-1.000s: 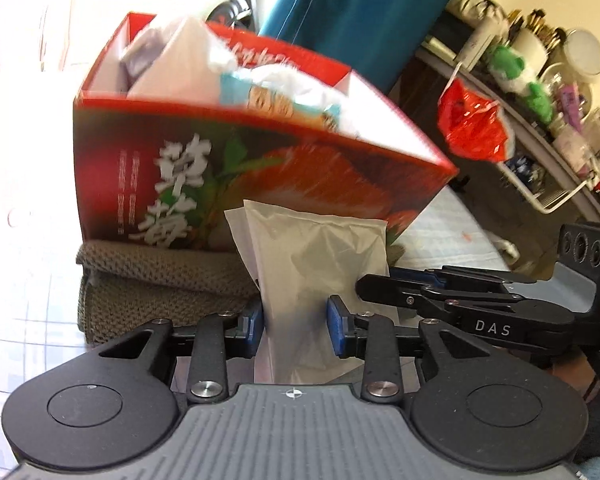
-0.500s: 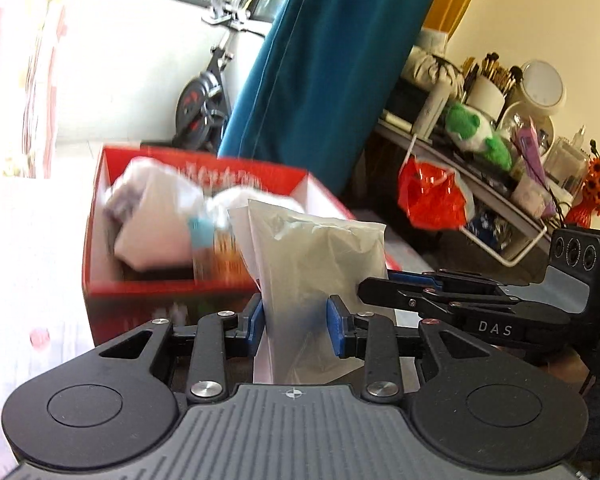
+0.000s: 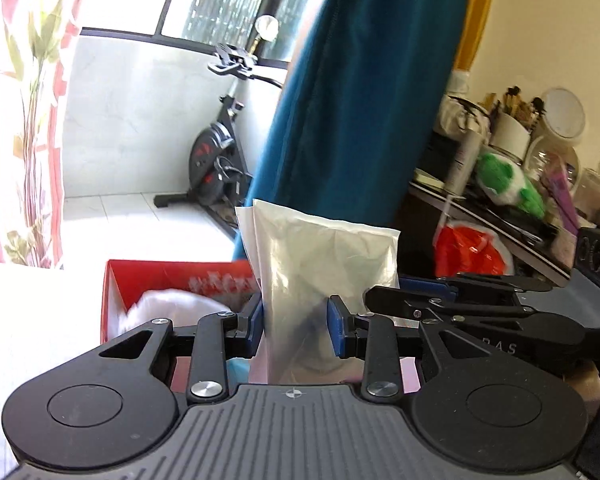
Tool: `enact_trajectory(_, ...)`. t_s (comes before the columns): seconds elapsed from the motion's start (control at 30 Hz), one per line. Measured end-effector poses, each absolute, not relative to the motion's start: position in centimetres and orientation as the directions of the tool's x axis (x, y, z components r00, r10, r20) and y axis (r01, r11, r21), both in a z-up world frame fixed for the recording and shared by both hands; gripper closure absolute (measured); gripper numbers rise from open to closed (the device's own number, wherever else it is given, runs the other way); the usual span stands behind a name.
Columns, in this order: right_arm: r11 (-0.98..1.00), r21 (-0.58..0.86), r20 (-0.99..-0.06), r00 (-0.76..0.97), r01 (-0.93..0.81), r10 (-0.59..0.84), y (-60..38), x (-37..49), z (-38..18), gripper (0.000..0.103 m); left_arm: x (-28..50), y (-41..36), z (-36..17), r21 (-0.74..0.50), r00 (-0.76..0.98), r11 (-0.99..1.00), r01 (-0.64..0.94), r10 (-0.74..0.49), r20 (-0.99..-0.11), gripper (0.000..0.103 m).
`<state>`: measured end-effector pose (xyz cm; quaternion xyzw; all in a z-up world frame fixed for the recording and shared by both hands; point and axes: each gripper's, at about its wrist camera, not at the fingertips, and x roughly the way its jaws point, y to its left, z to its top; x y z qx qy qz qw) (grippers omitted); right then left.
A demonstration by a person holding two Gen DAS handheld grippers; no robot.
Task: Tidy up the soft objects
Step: 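Carry the white paper pouch with the left tool over the box, then lower the white pouch into the box and open the left tool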
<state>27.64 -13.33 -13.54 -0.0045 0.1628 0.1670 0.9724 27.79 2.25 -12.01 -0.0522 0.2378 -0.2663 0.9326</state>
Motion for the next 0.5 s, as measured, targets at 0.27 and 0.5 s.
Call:
enact_trajectory(0.27, 0.953, -0.047, -0.402, 0.88, -0.298, 0.255, -13.0, 33.5, -14.5, 0.081, 32.8, 0.6, -12.9, -0.17, 0.74, 0.874, 0.455, -0.477, -0.475, 0.068)
enact_trajectory(0.5, 0.955, -0.05, -0.558, 0.801, -0.294, 0.217, -12.6, 37.0, -17.4, 0.083, 35.9, 0.4, -15.8, -0.208, 0.656, 0.891, 0.404, -0.441, -0.613, 0.067)
